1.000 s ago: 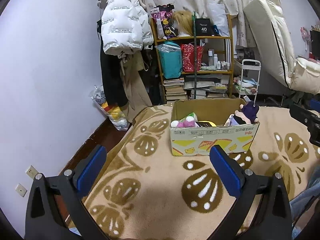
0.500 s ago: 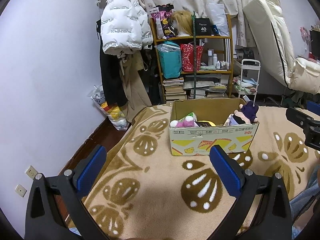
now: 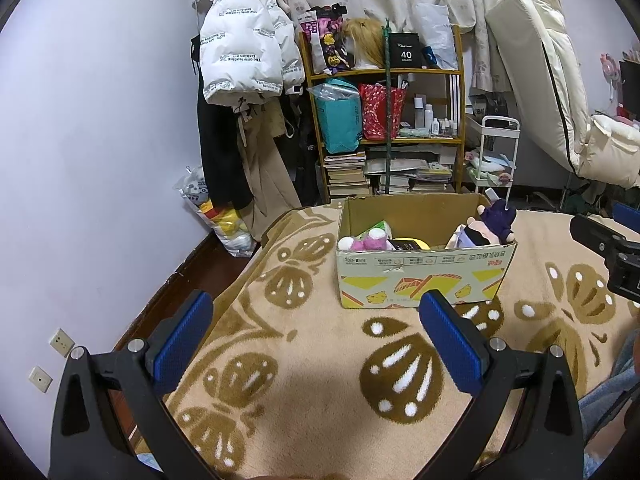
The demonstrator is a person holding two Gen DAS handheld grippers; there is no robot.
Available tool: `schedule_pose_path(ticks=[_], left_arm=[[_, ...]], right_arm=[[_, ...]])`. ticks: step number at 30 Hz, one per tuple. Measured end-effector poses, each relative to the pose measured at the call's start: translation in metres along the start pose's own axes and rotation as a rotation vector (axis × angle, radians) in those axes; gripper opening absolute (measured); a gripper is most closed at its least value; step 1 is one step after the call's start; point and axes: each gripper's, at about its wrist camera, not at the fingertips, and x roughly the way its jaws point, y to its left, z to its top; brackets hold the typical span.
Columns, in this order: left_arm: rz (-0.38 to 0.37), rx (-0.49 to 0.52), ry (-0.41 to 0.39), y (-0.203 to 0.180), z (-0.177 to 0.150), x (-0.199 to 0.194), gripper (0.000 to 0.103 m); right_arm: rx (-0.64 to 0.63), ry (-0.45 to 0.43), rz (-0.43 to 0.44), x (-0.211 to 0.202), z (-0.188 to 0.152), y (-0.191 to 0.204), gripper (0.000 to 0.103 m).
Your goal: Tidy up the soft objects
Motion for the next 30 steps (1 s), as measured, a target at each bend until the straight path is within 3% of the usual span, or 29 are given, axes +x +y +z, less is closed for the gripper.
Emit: schedule_pose_path(ticks=[30], left_arm=[[-0.008, -0.017, 0.024, -0.002, -0.001, 0.003, 0.102]], right_arm=[[0.014, 0.028, 0.001, 0.006, -0.010, -0.002, 0.103]])
